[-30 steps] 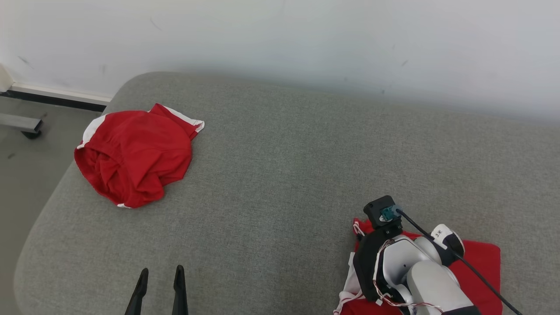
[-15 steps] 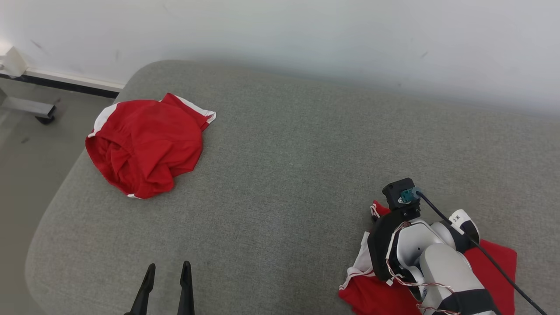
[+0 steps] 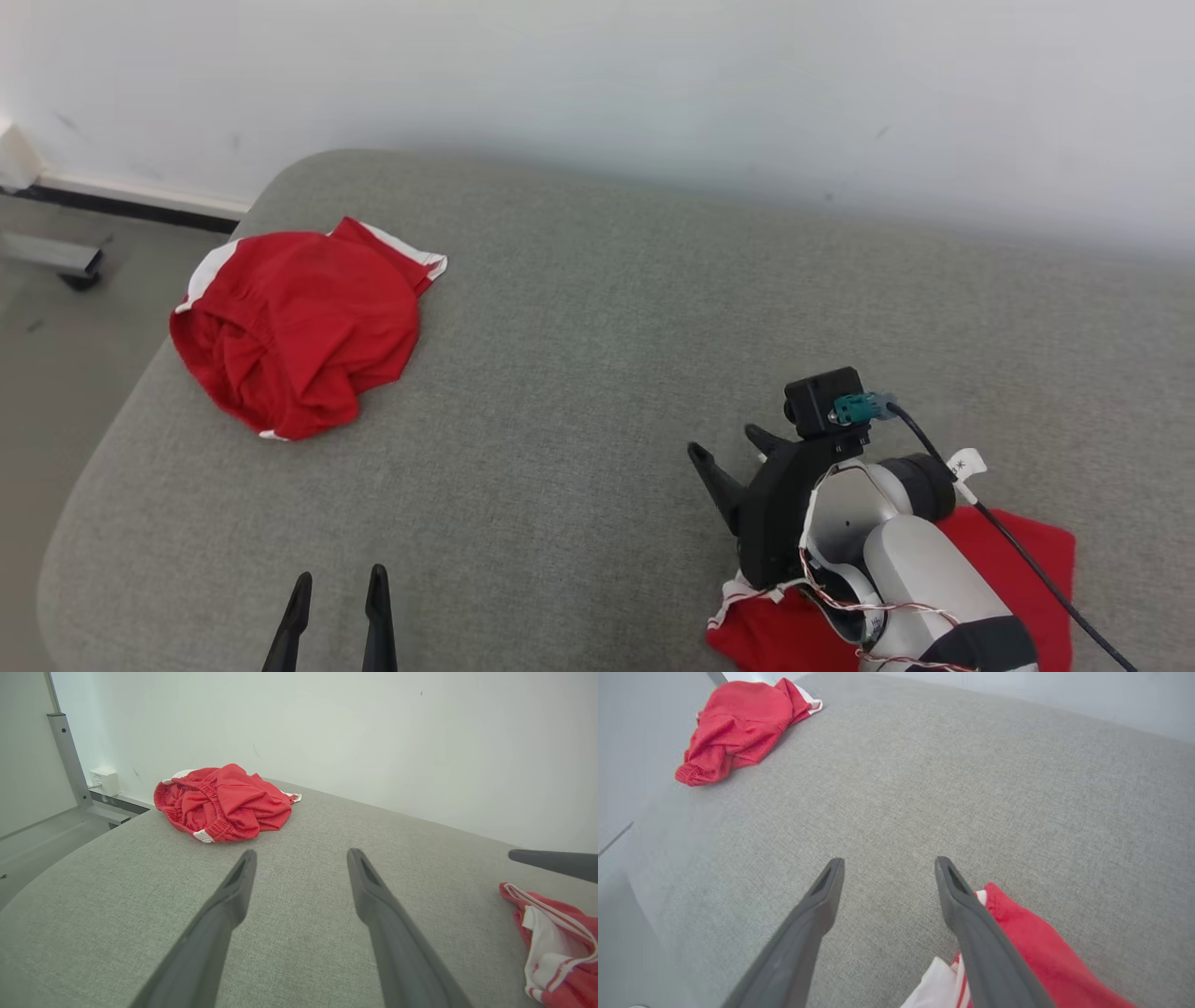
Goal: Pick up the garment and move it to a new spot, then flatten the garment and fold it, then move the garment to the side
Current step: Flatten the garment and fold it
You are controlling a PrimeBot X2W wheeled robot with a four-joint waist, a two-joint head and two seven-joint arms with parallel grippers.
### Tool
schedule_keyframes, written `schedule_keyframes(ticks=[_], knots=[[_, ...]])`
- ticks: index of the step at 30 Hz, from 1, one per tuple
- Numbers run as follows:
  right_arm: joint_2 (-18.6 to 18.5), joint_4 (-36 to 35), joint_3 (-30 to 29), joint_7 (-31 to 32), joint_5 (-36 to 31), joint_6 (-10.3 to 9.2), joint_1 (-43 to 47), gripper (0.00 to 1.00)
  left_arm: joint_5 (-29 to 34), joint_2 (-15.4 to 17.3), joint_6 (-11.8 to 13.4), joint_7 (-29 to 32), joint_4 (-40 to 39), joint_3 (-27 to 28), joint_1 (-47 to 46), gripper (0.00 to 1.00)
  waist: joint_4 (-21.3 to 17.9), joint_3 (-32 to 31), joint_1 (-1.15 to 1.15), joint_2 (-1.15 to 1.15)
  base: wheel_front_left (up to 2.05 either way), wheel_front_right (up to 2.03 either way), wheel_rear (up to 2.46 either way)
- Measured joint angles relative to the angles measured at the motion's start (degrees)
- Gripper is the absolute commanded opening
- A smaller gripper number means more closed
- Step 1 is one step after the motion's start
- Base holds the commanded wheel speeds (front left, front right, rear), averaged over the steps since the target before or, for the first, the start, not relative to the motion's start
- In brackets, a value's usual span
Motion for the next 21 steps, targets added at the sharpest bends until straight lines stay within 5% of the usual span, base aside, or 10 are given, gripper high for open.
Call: schedule_keyframes(ticks=[6, 13, 21], knots=[[0.09, -6.24, -0.19, -5.55, 1.74, 0.00, 2.74, 1.00, 0.66, -0.01, -0.11, 0.00, -0.02, 0.93, 1.31, 1.00, -2.52, -2.49, 0.00, 0.00, 0.00, 0.00, 0.00], [0.00, -13.46, -8.29, -14.38, -7.69, 0.00, 11.93, 1.00, 1.55, 0.00, -0.43, 0.00, -0.30, 2.13, 2.70, 1.00, -6.40, -4.91, 0.00, 0.00, 0.00, 0.00, 0.00], [-0.01, -18.31, -18.02, -24.63, -11.15, 0.00, 22.03, 1.00, 1.83, 0.00, -0.41, 0.00, -0.25, 2.49, 3.16, 1.00, -11.04, -6.56, -0.01, 0.00, 0.00, 0.00, 0.00]])
